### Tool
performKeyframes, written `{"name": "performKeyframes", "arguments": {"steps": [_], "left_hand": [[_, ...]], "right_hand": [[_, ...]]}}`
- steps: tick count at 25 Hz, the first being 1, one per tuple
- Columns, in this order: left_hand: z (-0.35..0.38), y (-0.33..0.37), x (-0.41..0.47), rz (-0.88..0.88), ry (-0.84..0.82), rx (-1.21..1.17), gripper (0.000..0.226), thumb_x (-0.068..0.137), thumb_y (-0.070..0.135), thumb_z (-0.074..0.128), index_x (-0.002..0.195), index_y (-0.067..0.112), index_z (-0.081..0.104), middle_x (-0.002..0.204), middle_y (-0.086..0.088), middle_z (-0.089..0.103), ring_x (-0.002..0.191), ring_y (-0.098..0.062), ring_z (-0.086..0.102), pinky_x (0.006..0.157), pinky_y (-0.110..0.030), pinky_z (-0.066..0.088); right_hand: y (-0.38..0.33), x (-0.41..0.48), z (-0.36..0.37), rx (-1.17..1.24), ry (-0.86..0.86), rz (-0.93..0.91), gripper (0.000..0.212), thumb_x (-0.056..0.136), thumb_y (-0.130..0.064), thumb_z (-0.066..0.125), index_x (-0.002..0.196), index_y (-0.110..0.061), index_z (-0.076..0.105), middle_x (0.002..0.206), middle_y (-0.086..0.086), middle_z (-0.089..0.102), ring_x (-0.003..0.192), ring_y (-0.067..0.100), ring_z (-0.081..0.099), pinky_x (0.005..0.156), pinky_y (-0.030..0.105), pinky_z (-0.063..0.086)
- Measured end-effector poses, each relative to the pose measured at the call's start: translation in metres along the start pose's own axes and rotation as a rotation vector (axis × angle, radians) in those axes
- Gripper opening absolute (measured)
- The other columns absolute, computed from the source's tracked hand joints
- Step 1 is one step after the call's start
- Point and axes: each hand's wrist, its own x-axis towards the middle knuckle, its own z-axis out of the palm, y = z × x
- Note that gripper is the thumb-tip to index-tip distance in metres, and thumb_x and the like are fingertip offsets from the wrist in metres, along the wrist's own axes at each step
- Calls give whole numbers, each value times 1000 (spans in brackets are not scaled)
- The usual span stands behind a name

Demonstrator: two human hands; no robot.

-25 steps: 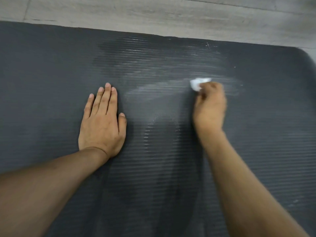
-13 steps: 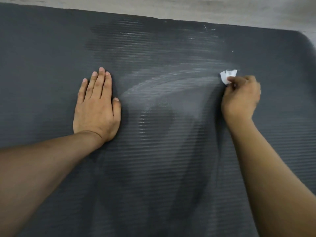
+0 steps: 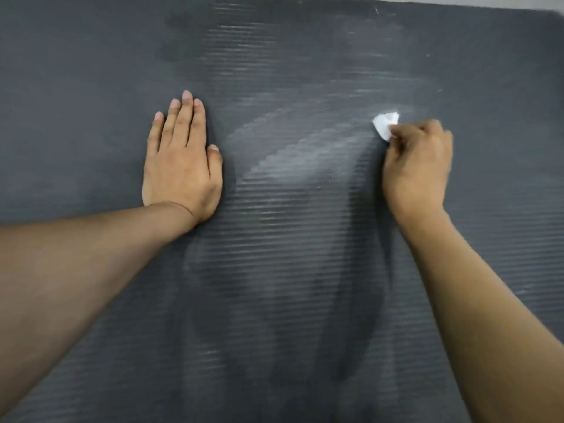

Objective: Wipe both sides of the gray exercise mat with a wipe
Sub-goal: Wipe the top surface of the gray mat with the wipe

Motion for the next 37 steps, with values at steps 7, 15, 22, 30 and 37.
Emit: {"name": "performKeyframes", "arguments": {"steps": [7, 15, 22, 30, 37], "left_hand": [[1, -2, 0, 13, 13, 10, 68, 98, 32, 24, 160, 4, 20, 169, -11, 15, 157, -24, 12, 128, -41, 5], [2, -2, 1, 4, 19, -21, 68, 98, 34, 23, 161, 6, 19, 169, -11, 15, 157, -25, 12, 128, -42, 6], [-4, 1, -1, 223, 30, 5, 57, 105, 39, 22, 160, 28, 29, 169, -5, 20, 154, -35, 20, 126, -54, 9], [-3, 0, 6, 356, -4, 25, 57, 105, 39, 21, 158, 23, 34, 165, -7, 30, 152, -31, 26, 123, -57, 18], [-8, 1, 6, 350, -48, 17, 57, 103, 36, 27, 158, 23, 35, 166, -5, 29, 152, -31, 27, 121, -59, 23]], "right_hand": [[-128, -184, -2, 342, -259, -581, 24, 96, -4, 49, 112, -8, 66, 102, 5, 60, 81, 24, 49, 76, 39, 47], [27, 0, 5, 61, 87, 132, 29, 86, -6, 54, 108, -11, 71, 102, 11, 61, 92, 35, 53, 84, 36, 43], [-79, -90, 17, 258, -259, -796, 23, 95, -4, 52, 114, -4, 66, 107, 10, 63, 90, 29, 52, 84, 40, 46], [53, 85, 24, 27, 138, 399, 28, 86, -3, 50, 104, -8, 71, 101, 15, 58, 94, 35, 51, 78, 32, 36], [50, 161, 37, -27, 134, 209, 30, 89, -4, 44, 103, -9, 70, 99, 18, 57, 93, 37, 50, 77, 32, 40]]}}
